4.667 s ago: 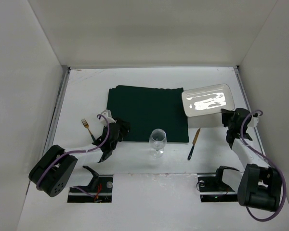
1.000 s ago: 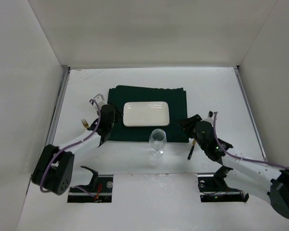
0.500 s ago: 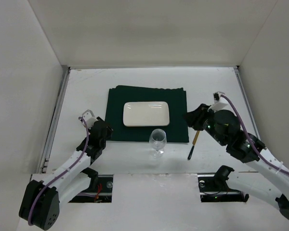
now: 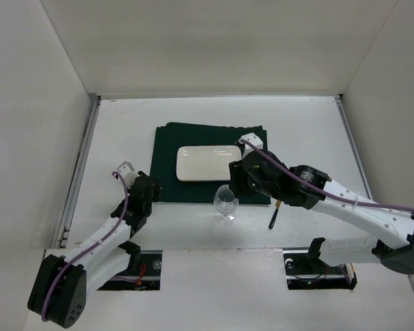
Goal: Set the dinner table for one person
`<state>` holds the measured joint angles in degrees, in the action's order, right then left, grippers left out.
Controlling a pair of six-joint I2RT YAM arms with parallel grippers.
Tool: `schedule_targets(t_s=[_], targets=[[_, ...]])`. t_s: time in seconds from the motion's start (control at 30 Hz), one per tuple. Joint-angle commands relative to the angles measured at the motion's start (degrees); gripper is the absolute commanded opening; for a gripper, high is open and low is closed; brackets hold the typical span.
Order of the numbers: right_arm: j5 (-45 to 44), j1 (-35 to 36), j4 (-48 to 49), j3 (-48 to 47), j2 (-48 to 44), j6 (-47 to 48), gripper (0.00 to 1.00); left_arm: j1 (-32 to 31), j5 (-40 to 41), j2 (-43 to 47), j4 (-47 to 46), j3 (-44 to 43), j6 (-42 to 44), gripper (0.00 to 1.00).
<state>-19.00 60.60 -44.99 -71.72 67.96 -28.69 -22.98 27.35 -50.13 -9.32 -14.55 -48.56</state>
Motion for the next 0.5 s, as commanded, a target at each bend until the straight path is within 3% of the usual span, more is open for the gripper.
schedule_targets(t_s=[0.0,0.47], targets=[[-1.91,1.31,-4.40,-4.82,1.29,2.85,0.55,-1.49,-0.37,1.09,-5.79,0.75,-0.22,0.28],[-2.00,1.67,-7.92,-9.75,11.58,5.04,0.44,-7.64,-0.55,-10.51,-19.41,-2.33,1.01,0.28]])
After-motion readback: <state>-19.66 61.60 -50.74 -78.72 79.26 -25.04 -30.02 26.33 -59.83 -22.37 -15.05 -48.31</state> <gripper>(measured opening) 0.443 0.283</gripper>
